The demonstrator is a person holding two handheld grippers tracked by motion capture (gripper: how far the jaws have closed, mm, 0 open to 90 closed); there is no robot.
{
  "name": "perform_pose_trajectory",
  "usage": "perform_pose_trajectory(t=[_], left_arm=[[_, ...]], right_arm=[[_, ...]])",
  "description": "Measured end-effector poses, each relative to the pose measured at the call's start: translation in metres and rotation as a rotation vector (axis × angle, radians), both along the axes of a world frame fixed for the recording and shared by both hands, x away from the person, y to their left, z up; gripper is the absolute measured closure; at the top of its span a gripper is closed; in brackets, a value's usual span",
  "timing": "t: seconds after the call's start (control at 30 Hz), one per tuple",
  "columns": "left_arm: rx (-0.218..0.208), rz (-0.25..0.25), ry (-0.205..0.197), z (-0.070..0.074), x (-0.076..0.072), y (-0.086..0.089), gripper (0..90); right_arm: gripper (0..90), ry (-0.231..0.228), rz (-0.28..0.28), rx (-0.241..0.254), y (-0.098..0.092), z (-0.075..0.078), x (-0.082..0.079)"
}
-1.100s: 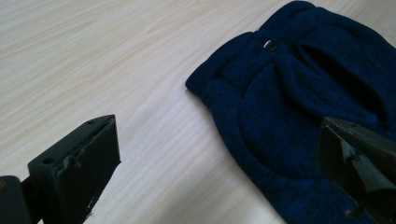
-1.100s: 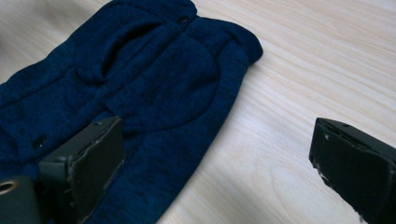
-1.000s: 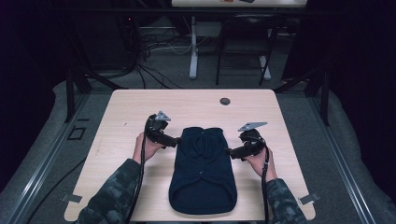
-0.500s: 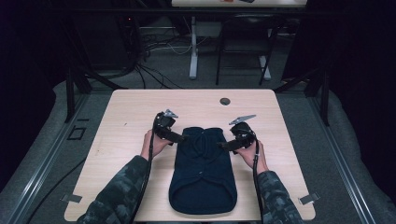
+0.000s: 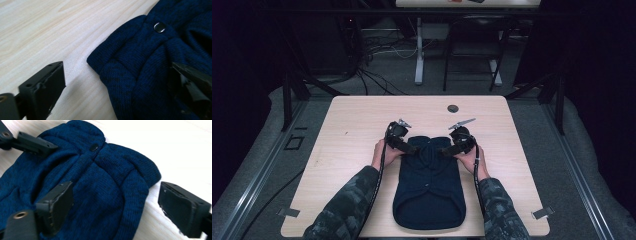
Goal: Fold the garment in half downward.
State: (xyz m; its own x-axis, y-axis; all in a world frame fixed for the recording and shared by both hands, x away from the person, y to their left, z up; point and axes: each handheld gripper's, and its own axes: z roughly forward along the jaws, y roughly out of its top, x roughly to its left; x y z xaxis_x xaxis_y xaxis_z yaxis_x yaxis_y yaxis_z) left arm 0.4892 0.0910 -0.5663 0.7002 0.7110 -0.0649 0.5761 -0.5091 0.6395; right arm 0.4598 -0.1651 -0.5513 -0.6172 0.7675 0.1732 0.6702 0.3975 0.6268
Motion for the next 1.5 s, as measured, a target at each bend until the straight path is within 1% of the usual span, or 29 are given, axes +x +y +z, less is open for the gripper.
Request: perform_pose_trajectory(t=[0.03,0.13,0.17,0.23,0.3,0.33,0.37,0.4,0.43,0.57,0.67,0.7,0.77,0.83,0.87,0.9,1.03,1.1,1.13,1.17,1.27,1.33,1.4,1.47,1.5], left_arm=[[0.0,-0.001,0.004,-0.001,0.001,-0.001,3.2],[0.001,0.003,0.005,-0.004,0.002,-0.002,5.8],[0.001,0.001,0.009,-0.005,0.002,-0.003,7.0],[-0.004,-0.003,0.013,-0.005,0.002,-0.003,8.7],[-0.005,-0.013,0.014,-0.005,0.002,-0.004,12.1],[-0.006,-0.016,0.015,-0.005,0.002,-0.004,14.1],[-0.006,-0.016,0.015,-0.005,0.002,-0.004,14.9],[-0.003,-0.021,0.016,-0.005,0.001,-0.005,15.9],[-0.004,-0.022,0.017,-0.005,0.001,-0.005,17.3],[-0.01,-0.031,0.02,-0.006,0.0,-0.006,23.9],[-0.008,-0.034,0.016,-0.005,-0.001,-0.007,27.5],[-0.006,-0.038,0.014,-0.005,-0.001,-0.007,28.9],[-0.005,-0.044,0.015,-0.005,-0.002,-0.008,31.4],[-0.002,-0.05,0.012,-0.004,-0.003,-0.008,34.0],[-0.003,-0.052,0.011,-0.004,-0.003,-0.009,35.4],[-0.004,-0.054,0.011,-0.004,-0.003,-0.009,36.6],[-0.007,-0.06,0.012,-0.004,-0.006,-0.009,42.7],[-0.008,-0.065,0.012,-0.003,-0.006,-0.01,47.2],[-0.006,-0.07,0.013,-0.003,-0.007,-0.011,47.2],[-0.01,-0.076,0.015,-0.003,-0.007,-0.011,50.6],[-0.012,-0.086,0.019,-0.002,-0.008,-0.011,56.3],[-0.025,-0.092,0.029,-0.002,-0.009,-0.011,61.0],[-0.023,-0.099,0.028,-0.002,-0.009,-0.011,63.2],[-0.021,-0.102,0.021,-0.001,-0.01,-0.011,64.4],[-0.022,-0.1,0.017,-0.001,-0.01,-0.011,64.6]], right_arm=[[14.1,0.008,-0.005,0.005,0.0,-0.002,0.002],[16.1,0.014,-0.02,-0.003,0.0,-0.007,0.005],[17.5,0.004,-0.026,-0.002,0.0,-0.009,0.006],[20.2,0.014,-0.03,-0.011,0.0,-0.011,0.008],[23.5,0.006,-0.041,-0.021,0.001,-0.013,0.008],[24.2,0.007,-0.035,-0.031,0.002,-0.013,0.009],[24.2,0.007,-0.035,-0.031,0.002,-0.013,0.009],[27.2,0.003,-0.04,-0.046,0.005,-0.014,0.009],[27.6,0.001,-0.037,-0.057,0.005,-0.014,0.009],[33.3,0.003,-0.028,-0.071,0.007,-0.015,0.009],[35.9,0.002,-0.027,-0.065,0.008,-0.016,0.009],[39.7,-0.004,-0.02,-0.072,0.008,-0.016,0.008],[42.5,-0.006,-0.012,-0.072,0.009,-0.016,0.007],[45.8,-0.009,-0.004,-0.085,0.01,-0.016,0.006],[47.4,-0.008,-0.002,-0.077,0.01,-0.016,0.005],[48.9,-0.017,-0.006,-0.073,0.01,-0.016,0.004],[55.3,-0.027,0.007,-0.076,0.011,-0.017,0.001],[56.2,-0.024,0.015,-0.077,0.011,-0.016,0.001],[57.3,-0.022,0.017,-0.077,0.011,-0.016,0.001],[59.0,-0.021,0.02,-0.076,0.011,-0.016,0.001],[62.1,-0.021,0.017,-0.071,0.011,-0.016,0.0],[63.6,-0.017,0.022,-0.067,0.011,-0.016,0.0],[64.4,-0.015,0.024,-0.069,0.01,-0.015,0.0],[64.9,-0.023,0.024,-0.07,0.01,-0.014,-0.001],[65.0,-0.034,0.02,-0.066,0.01,-0.014,-0.002]])
